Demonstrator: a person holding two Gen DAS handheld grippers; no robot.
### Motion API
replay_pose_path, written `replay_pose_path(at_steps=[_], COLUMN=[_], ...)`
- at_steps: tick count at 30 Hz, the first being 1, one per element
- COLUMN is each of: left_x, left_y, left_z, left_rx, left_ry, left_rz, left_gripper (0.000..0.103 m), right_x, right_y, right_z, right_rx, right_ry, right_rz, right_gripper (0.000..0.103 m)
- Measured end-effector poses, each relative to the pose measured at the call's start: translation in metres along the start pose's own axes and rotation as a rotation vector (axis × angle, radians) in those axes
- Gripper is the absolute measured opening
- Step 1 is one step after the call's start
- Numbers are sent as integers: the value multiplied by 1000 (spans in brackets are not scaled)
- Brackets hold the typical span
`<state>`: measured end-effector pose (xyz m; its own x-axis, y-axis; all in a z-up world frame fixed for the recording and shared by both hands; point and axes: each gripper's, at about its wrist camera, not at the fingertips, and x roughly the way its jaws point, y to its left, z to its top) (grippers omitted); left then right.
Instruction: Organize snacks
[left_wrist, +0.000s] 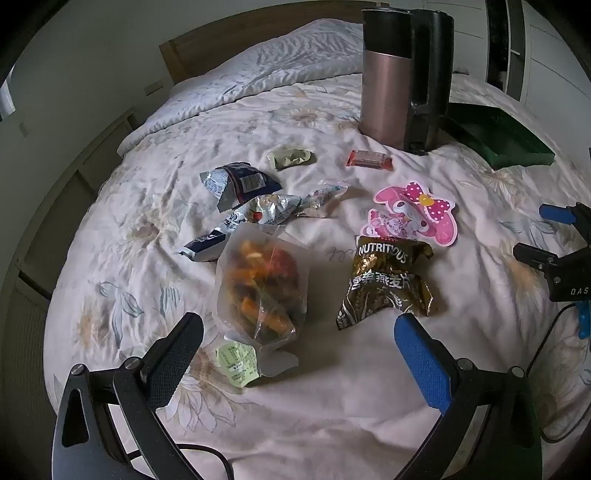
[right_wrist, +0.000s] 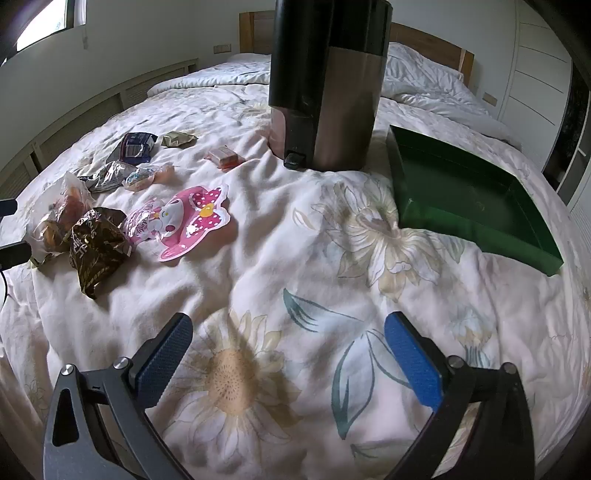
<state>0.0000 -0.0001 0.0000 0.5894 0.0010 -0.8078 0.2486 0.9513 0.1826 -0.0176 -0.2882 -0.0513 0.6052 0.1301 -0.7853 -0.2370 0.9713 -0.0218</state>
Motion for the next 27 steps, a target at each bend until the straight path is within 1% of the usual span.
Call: replay_pose_path(at_steps=[23,27], left_x=[0,1], left_y=[0,6], left_z=[0,-3], left_rx=[-4,-9], left_ry=[3,2], left_rz=[-5,2], left_gripper=[102,102], right_x=[-1,-2], right_y=[-4,-5], right_z=[2,0], right_rx=[13,14], right_ry=[-1,-1], right_rz=[10,13], right_gripper=[103,103])
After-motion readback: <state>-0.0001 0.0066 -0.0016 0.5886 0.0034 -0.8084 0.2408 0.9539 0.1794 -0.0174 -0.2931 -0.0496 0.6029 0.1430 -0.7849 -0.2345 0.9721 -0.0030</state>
